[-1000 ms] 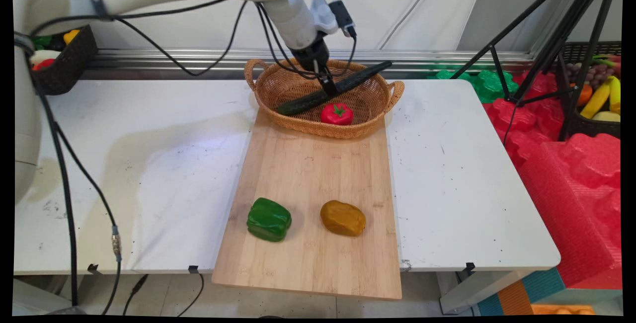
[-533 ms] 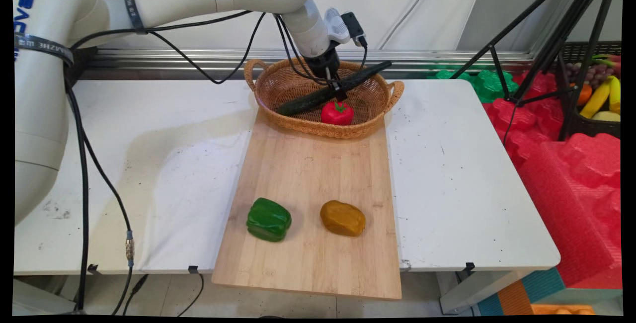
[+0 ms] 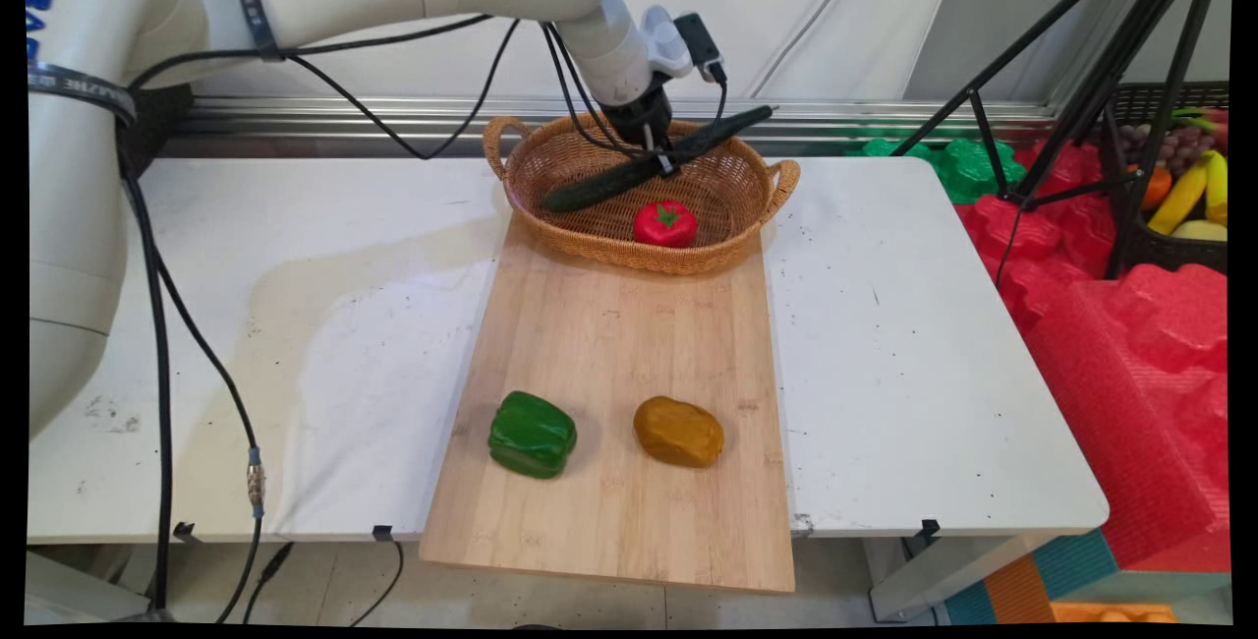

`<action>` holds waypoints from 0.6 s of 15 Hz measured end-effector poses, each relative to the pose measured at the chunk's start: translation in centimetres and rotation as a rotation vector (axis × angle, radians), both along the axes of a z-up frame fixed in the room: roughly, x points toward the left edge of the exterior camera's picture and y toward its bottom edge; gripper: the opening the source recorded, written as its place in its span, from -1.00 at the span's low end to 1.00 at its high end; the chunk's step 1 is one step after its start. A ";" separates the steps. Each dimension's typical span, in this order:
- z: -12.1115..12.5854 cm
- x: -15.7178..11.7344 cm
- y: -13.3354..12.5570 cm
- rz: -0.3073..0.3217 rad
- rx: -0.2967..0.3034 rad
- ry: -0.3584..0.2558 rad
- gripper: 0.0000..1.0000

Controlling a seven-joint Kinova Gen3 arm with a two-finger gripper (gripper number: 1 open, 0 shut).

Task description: Place the picked object on the cutting board

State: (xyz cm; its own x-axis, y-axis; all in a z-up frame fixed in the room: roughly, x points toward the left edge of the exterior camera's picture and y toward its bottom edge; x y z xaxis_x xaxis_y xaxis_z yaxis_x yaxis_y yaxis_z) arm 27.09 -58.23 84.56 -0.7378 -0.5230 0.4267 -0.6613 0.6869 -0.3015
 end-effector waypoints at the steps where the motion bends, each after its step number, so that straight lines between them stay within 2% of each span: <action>1: 0.7 0.1 0.3 0.002 -0.011 -0.005 -1.00; 3: 2.1 0.2 1.0 -0.001 -0.033 -0.014 -1.00; 6: 5.8 0.0 2.8 -0.030 -0.087 -0.036 -1.00; 9: 9.3 -0.5 5.0 -0.090 -0.133 -0.052 -1.00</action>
State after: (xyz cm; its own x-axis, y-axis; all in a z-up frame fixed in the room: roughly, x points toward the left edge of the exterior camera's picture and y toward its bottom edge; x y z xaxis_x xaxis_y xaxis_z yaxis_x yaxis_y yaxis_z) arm 26.55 -53.26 93.83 -0.8018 -0.3956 0.4480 -0.5803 0.6943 -0.4257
